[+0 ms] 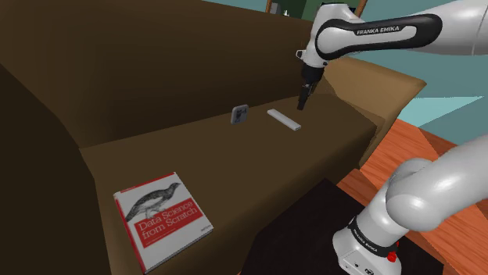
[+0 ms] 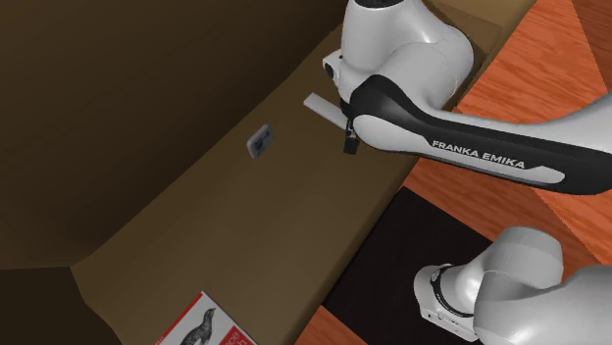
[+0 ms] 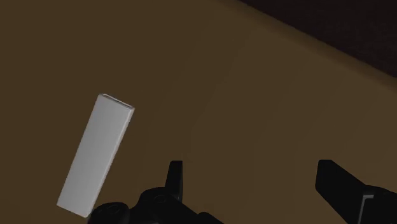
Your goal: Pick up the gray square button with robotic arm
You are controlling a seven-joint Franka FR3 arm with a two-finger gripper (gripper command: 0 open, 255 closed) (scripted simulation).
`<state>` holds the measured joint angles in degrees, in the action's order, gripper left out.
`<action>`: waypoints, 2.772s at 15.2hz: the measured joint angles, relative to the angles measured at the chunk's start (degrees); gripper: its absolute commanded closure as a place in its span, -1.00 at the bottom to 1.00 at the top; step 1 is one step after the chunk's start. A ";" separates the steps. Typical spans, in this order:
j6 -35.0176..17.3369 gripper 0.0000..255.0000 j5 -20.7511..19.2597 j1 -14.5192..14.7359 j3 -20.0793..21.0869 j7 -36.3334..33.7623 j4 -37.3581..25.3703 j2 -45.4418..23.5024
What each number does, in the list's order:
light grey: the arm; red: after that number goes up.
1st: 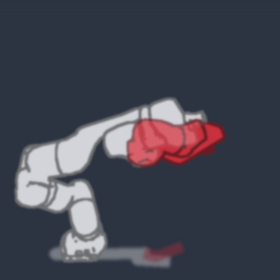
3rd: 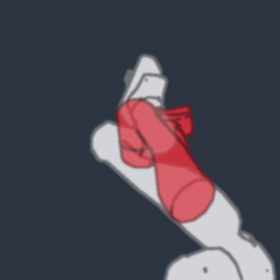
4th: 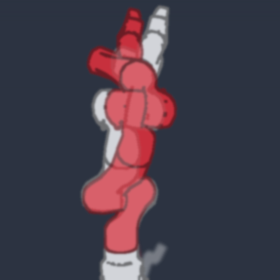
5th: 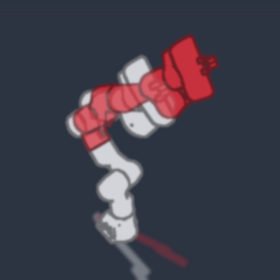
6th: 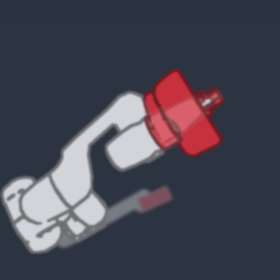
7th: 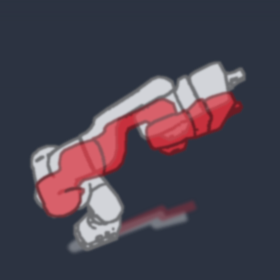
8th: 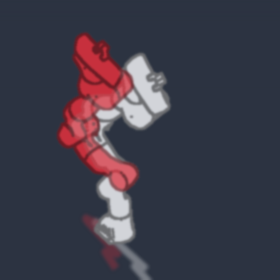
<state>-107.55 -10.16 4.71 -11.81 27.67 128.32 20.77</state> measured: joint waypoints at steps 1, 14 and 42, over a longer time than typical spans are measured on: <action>-0.93 -1.00 0.14 0.35 -0.47 1.82 -1.13 -2.06; -7.03 -1.00 6.03 2.16 -1.63 25.07 -24.65 -31.92; -10.38 1.00 8.22 1.40 1.39 34.67 -38.21 -49.01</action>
<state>-117.93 -1.94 6.11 -10.42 62.35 90.11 -28.24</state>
